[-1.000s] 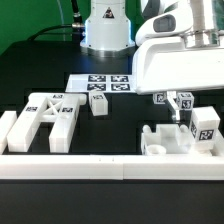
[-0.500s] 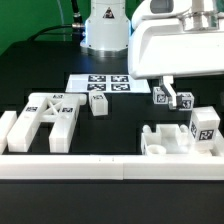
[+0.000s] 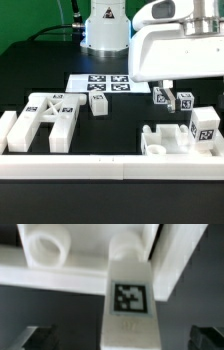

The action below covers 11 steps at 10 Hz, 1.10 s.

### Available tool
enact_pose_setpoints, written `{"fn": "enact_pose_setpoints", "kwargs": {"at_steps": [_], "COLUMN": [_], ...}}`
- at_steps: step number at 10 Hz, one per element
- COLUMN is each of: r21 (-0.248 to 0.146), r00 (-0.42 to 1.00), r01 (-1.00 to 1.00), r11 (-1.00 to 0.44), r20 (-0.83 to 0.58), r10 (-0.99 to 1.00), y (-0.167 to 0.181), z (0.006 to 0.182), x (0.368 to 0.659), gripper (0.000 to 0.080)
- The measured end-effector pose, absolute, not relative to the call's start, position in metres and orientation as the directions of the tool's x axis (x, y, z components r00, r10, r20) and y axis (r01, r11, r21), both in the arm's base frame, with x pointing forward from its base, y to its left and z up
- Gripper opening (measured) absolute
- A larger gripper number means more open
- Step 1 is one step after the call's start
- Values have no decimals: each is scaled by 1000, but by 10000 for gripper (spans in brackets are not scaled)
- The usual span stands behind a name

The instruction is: Assemble chair

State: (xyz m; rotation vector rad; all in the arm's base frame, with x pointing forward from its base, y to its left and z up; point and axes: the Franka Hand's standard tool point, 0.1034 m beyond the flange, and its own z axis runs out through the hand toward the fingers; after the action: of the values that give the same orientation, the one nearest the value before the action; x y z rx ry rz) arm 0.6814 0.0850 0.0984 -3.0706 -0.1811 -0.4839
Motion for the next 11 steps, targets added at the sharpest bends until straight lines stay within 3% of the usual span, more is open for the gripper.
{"fn": "enact_pose_setpoints", "kwargs": {"at_steps": [5, 11], "r21": [-32, -31], "r00": [992, 992], "r01": [116, 117], "r11": [-993, -993], "r20": [-53, -49], "r10": [117, 118], "y": [86, 86], "z": [92, 90], "x": [676, 696], "gripper": [648, 648]}}
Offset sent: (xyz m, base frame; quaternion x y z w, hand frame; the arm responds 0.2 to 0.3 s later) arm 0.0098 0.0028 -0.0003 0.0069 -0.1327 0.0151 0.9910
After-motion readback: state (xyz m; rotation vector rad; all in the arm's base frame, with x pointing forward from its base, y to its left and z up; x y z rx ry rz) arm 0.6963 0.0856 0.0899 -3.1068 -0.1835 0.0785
